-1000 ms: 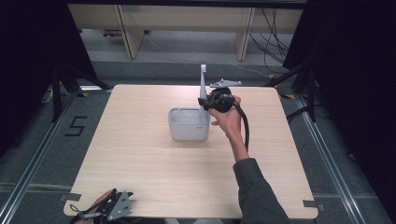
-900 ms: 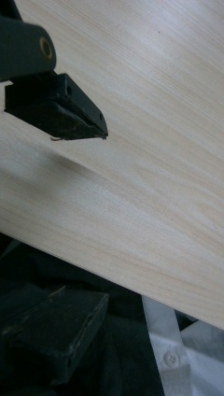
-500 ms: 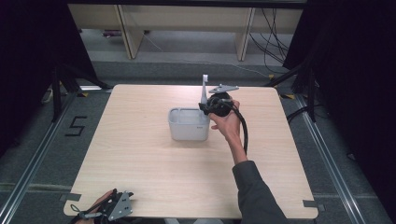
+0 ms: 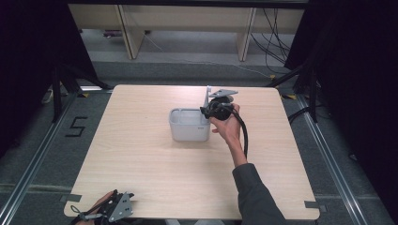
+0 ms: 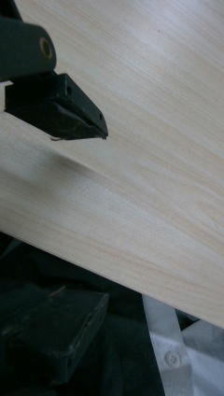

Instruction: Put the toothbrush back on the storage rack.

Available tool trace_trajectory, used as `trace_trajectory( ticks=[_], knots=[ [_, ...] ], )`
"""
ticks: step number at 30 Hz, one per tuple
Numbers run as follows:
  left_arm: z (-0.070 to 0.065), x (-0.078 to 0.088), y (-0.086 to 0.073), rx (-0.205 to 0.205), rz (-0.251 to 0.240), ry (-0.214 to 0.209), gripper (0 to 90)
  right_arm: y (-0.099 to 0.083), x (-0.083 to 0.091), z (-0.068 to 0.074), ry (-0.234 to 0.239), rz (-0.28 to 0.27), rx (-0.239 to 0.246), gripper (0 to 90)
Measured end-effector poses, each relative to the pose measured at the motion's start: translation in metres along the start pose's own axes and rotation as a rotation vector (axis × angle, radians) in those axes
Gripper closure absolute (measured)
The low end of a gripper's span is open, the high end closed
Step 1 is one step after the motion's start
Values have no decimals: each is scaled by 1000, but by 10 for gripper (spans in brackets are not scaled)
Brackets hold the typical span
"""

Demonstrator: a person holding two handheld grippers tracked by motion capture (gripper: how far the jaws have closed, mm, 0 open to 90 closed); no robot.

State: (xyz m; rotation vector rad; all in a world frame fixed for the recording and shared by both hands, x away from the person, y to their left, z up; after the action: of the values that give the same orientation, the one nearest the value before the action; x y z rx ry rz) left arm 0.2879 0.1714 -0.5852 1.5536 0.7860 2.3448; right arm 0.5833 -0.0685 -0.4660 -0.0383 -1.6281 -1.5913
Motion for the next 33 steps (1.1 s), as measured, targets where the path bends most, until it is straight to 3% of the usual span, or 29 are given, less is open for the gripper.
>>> trace_trajectory(
  ticks=[4,6,7,10,11,14,15,16,17,18,20,21,22,31,33],
  knots=[
    [0,0,-1,-4,4,-2,167,1,1,-2,-9,-4,43,683],
    [0,0,0,-3,2,-3,167,2,1,-2,-10,-11,43,685],
    [0,0,0,-3,1,-3,167,1,2,-1,-12,-1,17,684],
    [0,0,0,-3,3,-3,167,2,1,0,-9,-4,35,682],
    [0,0,-1,-2,4,-2,167,1,1,0,-6,-3,17,674],
    [0,0,0,-4,1,-4,167,1,2,0,-5,-10,12,635],
    [0,0,0,-1,2,-5,167,2,2,2,16,-16,-1,560],
    [0,0,0,-1,2,-5,166,2,2,2,16,-16,-1,560],
    [-1,0,0,-1,2,-5,167,2,5,3,7,-13,3,488],
    [-1,0,0,0,2,-7,167,2,5,3,8,-20,9,465],
    [-1,0,0,-3,2,-5,167,0,7,7,12,-20,-35,421],
    [0,0,0,-2,2,-5,167,1,9,5,13,-22,-13,406],
    [0,0,0,-2,1,-4,166,1,10,5,14,-32,-25,388],
    [0,0,0,0,2,-5,167,1,33,7,39,-58,-23,340],
    [-1,1,-1,2,9,-23,167,1,41,5,38,-75,-12,336]
  ],
)
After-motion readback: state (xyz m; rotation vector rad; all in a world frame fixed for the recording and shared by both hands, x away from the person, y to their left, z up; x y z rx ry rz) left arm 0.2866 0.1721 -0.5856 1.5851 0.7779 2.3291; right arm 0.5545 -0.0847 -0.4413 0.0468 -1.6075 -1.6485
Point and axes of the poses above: each handheld gripper's, and its own axes: x roughly backward along the jaws, y roughly out of its top, z roughly to its left, the point moved 10 cm from there along -x, roughly forward along the jaws, and after that the axes turned 9 degrees about -x, right-handed, at the moved point
